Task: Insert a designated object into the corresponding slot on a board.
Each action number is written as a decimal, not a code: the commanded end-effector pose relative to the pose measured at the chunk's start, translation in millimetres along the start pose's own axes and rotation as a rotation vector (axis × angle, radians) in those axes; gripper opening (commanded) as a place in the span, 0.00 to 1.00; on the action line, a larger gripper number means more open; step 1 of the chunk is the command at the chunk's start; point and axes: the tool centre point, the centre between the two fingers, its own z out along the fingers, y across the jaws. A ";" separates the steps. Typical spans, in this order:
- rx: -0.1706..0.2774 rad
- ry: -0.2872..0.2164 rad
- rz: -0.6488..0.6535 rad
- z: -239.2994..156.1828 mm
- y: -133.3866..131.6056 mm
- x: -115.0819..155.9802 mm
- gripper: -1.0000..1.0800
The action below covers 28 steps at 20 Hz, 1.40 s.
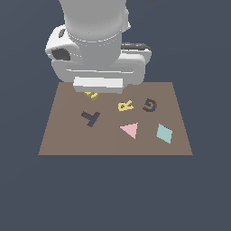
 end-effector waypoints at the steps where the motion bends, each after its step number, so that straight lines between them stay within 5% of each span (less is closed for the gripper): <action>1: 0.000 0.000 0.000 0.0 0.0 0.0 0.96; 14: -0.001 0.004 -0.111 12.1 3.6 -11.8 0.96; 28: -0.004 0.019 -0.460 50.9 23.9 -44.4 0.96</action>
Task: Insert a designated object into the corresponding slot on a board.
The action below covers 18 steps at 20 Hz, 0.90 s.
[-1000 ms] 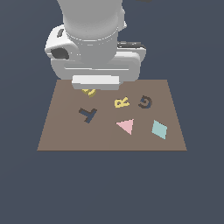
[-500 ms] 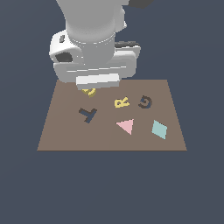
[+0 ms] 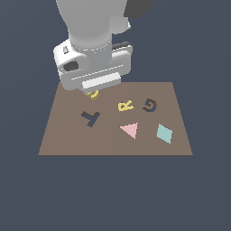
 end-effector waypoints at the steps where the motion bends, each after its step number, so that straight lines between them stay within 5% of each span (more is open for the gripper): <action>1: -0.001 0.003 -0.077 8.6 2.6 -8.4 0.96; 18: -0.003 0.017 -0.403 45.6 22.7 -38.5 0.96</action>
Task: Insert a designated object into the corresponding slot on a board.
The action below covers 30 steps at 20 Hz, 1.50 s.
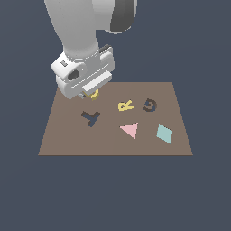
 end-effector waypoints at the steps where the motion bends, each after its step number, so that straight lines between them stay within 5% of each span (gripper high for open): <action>1: -0.001 0.001 -0.027 2.9 1.2 -2.5 0.96; 20: -0.001 0.002 -0.055 26.2 2.9 -5.4 0.96; 21: -0.001 0.002 -0.055 26.2 2.9 -5.4 0.00; 30: -0.001 0.002 -0.055 26.2 2.9 -5.4 0.00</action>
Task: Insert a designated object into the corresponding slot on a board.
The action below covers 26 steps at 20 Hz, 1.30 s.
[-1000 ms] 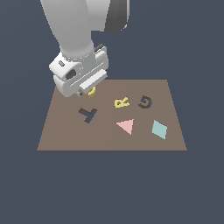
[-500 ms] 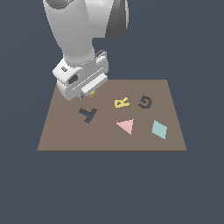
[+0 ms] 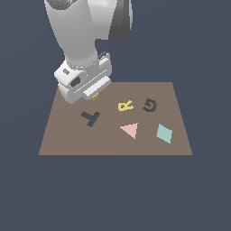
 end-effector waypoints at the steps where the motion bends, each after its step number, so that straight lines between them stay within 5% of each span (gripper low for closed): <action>1: 0.000 0.000 0.000 0.1 -0.1 0.0 0.00; 14: 0.001 -0.001 0.028 -3.3 -5.2 1.9 0.00; 26: 0.001 -0.001 0.203 -4.3 -34.8 16.2 0.00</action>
